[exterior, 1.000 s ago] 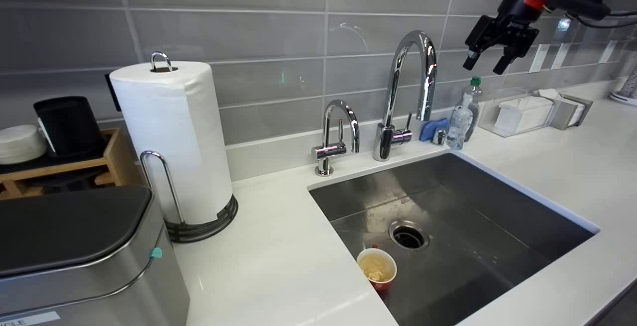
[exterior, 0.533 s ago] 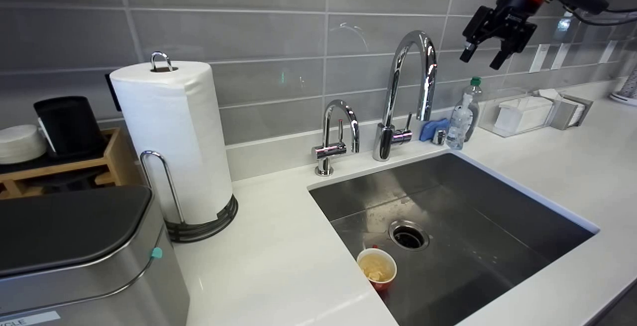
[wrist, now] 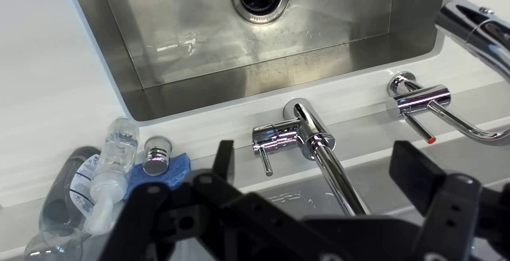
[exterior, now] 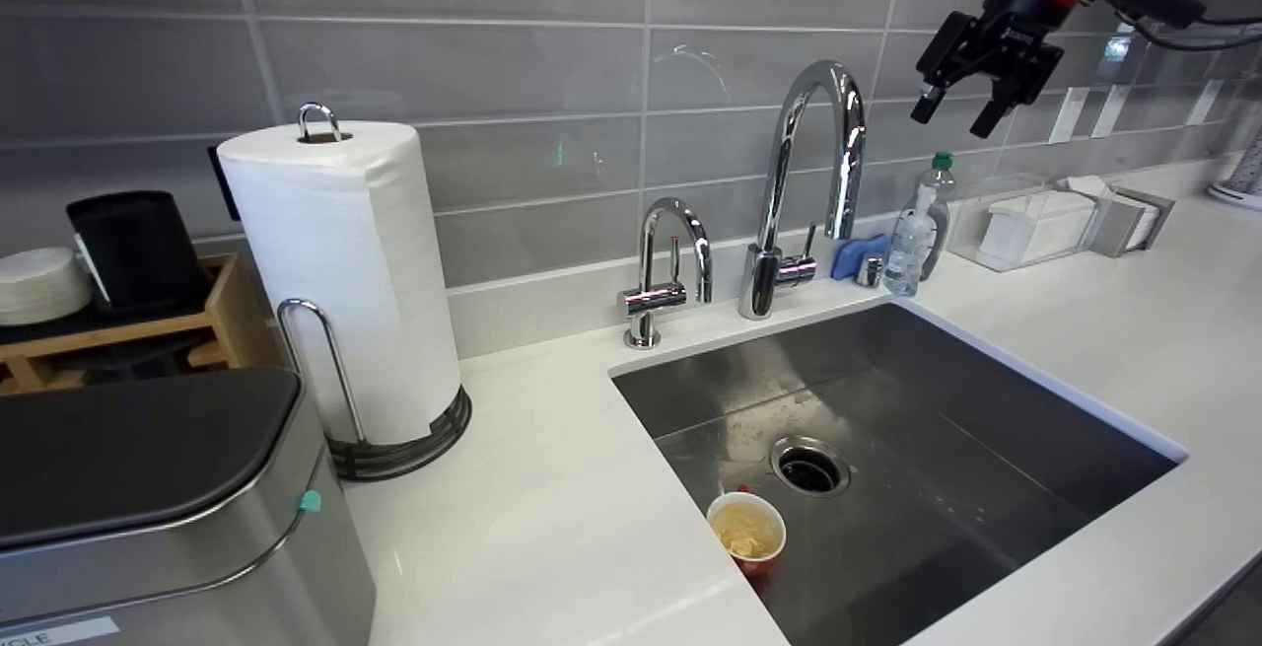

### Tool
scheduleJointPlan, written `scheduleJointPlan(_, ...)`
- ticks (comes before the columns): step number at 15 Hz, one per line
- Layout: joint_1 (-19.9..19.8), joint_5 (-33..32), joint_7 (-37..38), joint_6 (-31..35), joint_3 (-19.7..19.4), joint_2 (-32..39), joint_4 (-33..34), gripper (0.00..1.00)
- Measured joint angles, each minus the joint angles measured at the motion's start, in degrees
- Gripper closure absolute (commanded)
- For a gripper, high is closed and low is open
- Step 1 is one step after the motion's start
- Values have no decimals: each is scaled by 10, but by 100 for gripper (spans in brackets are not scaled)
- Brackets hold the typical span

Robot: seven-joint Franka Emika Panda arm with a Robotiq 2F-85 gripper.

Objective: Open the tap and let it run for a bit and then close it using the tap faucet

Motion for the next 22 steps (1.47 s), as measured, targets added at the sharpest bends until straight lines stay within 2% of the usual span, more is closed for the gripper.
scheduleJointPlan(4, 4, -4, 3, 24, 9, 30, 20, 0)
scheduleJointPlan(9, 16, -48, 24, 74, 17, 139, 89, 0)
scheduleJointPlan(18, 4, -63, 30, 70, 16, 285, 221, 0)
scheduleJointPlan(21, 0, -62, 30, 70, 18, 317, 254, 18)
scheduleJointPlan(22, -2, -61, 30, 70, 20, 327, 265, 21)
